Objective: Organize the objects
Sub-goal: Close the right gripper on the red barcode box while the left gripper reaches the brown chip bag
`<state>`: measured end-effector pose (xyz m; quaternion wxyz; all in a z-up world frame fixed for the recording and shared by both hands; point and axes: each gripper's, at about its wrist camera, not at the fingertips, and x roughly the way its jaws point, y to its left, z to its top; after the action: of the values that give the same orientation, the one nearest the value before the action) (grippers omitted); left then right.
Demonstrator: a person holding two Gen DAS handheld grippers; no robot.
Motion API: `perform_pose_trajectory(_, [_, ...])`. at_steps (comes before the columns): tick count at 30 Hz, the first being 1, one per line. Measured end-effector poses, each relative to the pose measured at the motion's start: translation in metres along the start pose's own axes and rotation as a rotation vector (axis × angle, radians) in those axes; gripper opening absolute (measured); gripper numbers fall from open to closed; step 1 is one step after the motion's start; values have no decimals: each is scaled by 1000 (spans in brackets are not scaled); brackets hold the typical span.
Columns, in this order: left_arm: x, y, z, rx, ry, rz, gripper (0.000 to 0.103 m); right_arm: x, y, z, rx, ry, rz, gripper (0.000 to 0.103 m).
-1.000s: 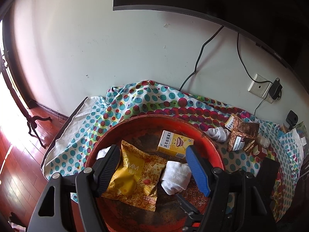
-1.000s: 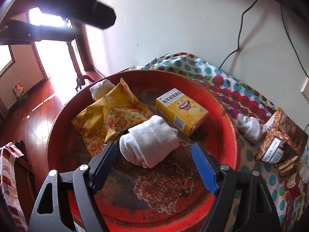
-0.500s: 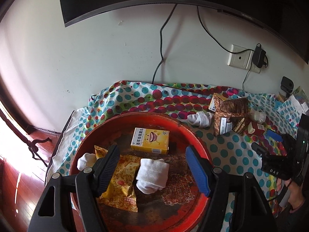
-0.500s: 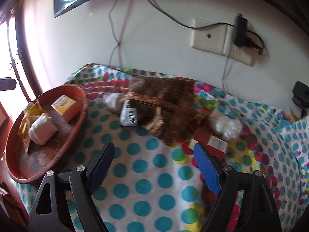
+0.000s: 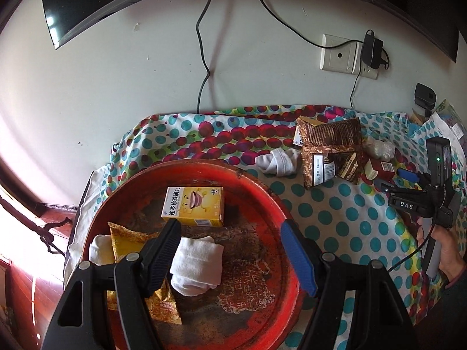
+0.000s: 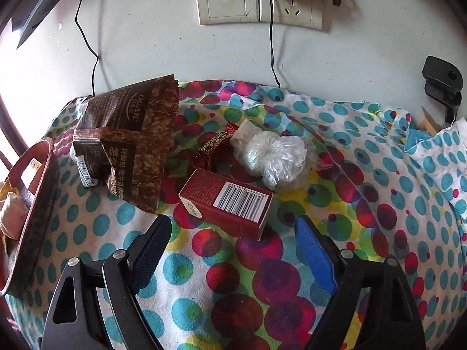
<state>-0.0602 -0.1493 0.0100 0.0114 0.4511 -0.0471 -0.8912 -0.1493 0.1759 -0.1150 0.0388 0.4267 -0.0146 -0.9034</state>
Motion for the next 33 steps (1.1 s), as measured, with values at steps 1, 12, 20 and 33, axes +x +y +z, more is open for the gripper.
perform_pose_trajectory(1, [4, -3, 0, 6, 7, -7, 73, 2, 0, 1, 0, 4, -2, 85])
perform_pose_trajectory(12, [39, -62, -3, 106, 27, -45, 73, 16, 2, 6, 0, 18, 46, 85])
perform_pose_trajectory(20, [68, -79, -8, 106, 41, -132, 73, 10, 3, 3, -23, 21, 54, 65])
perform_pose_trajectory(33, [68, -118, 43, 488, -43, -287, 73, -3, -10, -11, -41, 25, 100, 67])
